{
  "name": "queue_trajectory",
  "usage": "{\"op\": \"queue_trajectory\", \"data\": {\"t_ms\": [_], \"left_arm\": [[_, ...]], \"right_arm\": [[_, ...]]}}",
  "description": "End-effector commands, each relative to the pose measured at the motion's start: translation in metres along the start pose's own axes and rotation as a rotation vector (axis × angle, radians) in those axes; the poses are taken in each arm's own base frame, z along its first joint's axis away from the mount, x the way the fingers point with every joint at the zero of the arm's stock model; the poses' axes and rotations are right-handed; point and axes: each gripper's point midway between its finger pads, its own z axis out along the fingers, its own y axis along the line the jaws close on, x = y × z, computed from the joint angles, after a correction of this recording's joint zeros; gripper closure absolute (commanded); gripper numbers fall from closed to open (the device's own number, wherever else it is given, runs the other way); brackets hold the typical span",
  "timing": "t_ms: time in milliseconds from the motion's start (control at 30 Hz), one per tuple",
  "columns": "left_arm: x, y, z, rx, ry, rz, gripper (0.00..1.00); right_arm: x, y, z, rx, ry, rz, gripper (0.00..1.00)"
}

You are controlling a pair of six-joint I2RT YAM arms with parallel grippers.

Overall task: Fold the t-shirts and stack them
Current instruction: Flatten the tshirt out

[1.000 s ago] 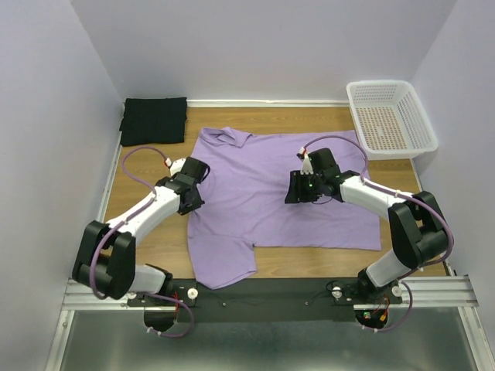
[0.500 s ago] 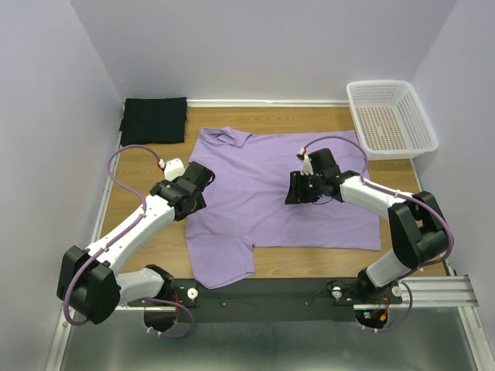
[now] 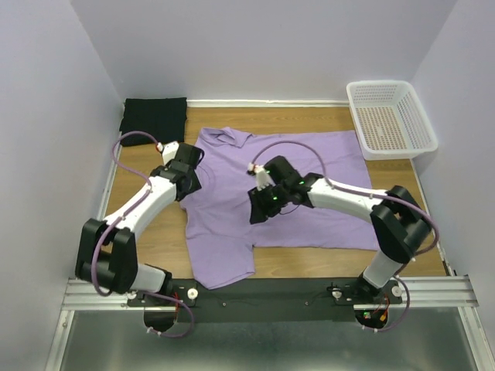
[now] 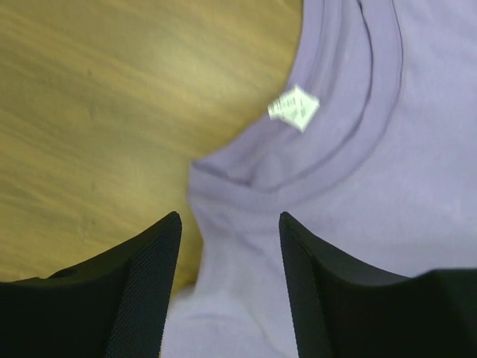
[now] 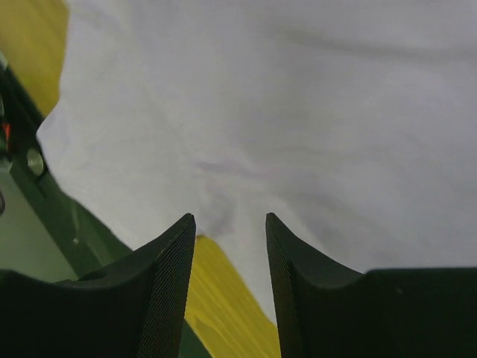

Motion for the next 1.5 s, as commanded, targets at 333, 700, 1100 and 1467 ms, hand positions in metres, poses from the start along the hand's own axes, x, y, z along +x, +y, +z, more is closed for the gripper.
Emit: {"op": "queue_trajectory", "data": {"t_ms": [333, 700, 1100, 1467], "left_arm": [[0.007, -0.048, 0.073, 0.124, 0.11, 0.209, 0.48], [0.015, -0.041, 0.1, 0.071, 0.134, 0.239, 0.49], [0.014, -0.038, 0.103, 0.06, 0.128, 0.238, 0.49], [-0.01, -0.026, 0.054, 0.073, 0.025, 0.08, 0.37]], "right_arm": [[0.056, 0.107, 0.079, -0.081, 0.264, -0.452, 0.57], [0.108, 0.113, 0.084, -0.137, 0.511, -0.612, 0.58], [0.159, 0.118, 0.039, -0.25, 0.762, -0.635, 0.57], [0.058, 0.123, 0.01, -0.125, 0.385, -0.619, 0.55]]}}
